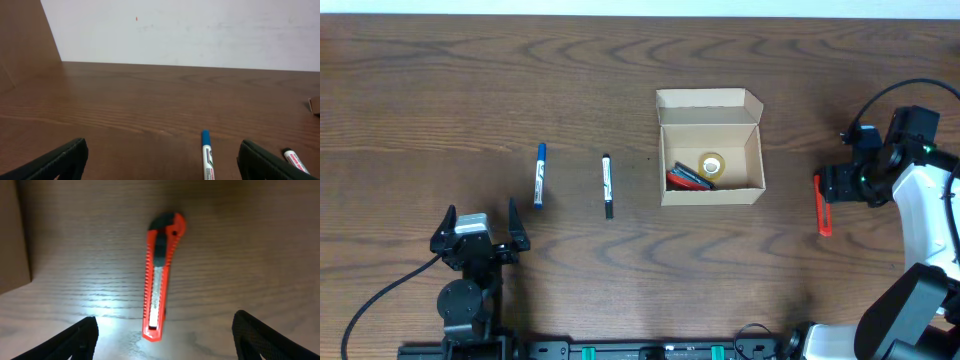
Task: Pack container
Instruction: 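Move the right gripper over the red box cutter, then lower the right gripper and grasp the red box cutter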
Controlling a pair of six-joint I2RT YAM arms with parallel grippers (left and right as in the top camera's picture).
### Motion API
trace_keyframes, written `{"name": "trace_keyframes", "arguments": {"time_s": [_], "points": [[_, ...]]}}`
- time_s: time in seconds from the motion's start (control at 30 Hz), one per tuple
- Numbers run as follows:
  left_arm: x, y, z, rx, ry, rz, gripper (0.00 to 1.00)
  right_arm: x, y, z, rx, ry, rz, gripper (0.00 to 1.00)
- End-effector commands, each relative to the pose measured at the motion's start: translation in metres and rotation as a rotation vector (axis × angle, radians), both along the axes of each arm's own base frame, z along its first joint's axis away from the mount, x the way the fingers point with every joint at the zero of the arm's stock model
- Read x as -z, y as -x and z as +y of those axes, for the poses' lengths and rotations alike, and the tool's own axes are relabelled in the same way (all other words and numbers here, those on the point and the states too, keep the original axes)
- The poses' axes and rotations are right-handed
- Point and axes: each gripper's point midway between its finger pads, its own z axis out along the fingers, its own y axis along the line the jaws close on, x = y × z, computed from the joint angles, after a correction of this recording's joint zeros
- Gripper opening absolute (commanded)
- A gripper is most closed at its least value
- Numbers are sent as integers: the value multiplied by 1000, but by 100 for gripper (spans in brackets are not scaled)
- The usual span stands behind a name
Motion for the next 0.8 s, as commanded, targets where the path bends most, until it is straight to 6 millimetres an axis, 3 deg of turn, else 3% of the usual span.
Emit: {"name": "trace_keyframes", "arguments": {"time_s": [0.0,0.57,0.77], "points": [[17,2,2,-8,7,55,95,10,3,-8,96,10,33,78],[17,2,2,-8,7,55,95,62,0,-3,126,-71,142,78],[17,2,2,-8,7,55,95,66,-2,-4,125,-70,141,79]]}}
